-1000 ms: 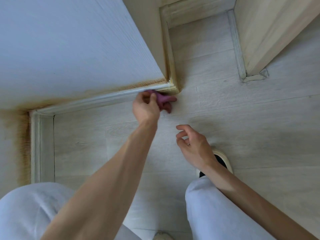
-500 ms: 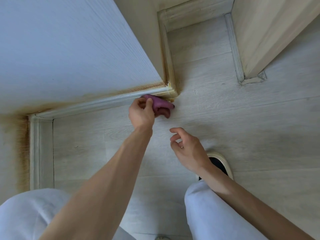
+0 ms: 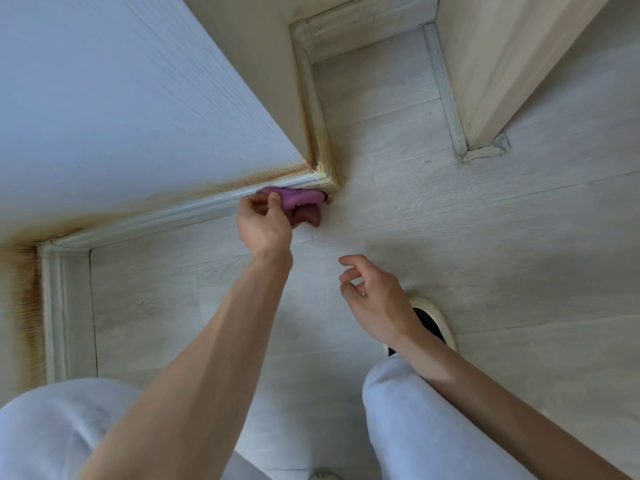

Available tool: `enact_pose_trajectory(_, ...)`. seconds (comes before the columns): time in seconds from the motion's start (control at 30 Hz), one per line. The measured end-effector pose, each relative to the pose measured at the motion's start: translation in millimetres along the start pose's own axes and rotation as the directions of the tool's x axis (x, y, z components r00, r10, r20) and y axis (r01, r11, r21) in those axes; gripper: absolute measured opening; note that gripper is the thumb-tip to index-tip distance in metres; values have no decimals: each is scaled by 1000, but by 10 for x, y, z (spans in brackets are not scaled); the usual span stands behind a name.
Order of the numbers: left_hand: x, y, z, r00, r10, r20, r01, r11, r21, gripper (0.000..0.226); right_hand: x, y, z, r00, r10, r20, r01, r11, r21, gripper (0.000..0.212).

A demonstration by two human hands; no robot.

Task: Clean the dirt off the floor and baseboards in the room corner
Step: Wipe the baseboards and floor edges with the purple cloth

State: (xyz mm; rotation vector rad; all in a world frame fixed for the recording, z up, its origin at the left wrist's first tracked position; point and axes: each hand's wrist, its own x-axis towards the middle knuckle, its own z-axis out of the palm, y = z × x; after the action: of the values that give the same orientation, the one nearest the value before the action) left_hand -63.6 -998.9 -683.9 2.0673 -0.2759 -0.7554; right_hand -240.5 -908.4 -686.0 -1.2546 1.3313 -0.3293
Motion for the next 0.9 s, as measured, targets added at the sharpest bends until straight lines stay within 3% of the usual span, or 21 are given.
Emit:
enact_pose_trajectory(0.1,-91,86,135,992,92,82,-98,992,80,17,-6,3,42,1000,12,18,-12,1000,3,39)
enact_pose_trajectory(0.2,-356,98,347,973,72,221,-90,993,73,16,-7,-34,47,1000,-2,9,2,1000,-2,40)
enact_pose_trajectory(0.27,-298,51,279,981,19,191,-29,998,49,12,-7,-17,28,1000,13,13,-13,1000,5,40)
enact_pose_trajectory(0.37,-49,49,44,1000,9,26,-11,998,63,12,-33,40,9,1000,12,24,-12,1000,-7,39)
enact_pose_trajectory(0.53,-51,28,-249,994,78,72,-85,992,97,12,-26,-4,32,999,-15,46,16,1000,-18,38)
enact_pose_trajectory(0.7,79,85,-664,988,135,-73,-120,977,174,10,-4,10,41,998,-3,63,5,999,-31,38)
enact_pose_trajectory(0.77,123,182,-678,980,191,-59,-173,957,232,2,-14,9,44,996,-15,86,18,999,-38,39)
enact_pose_trajectory(0.9,36,244,-596,958,281,63,-283,879,384,25,-8,31,42,995,-9,99,13,999,-35,39)
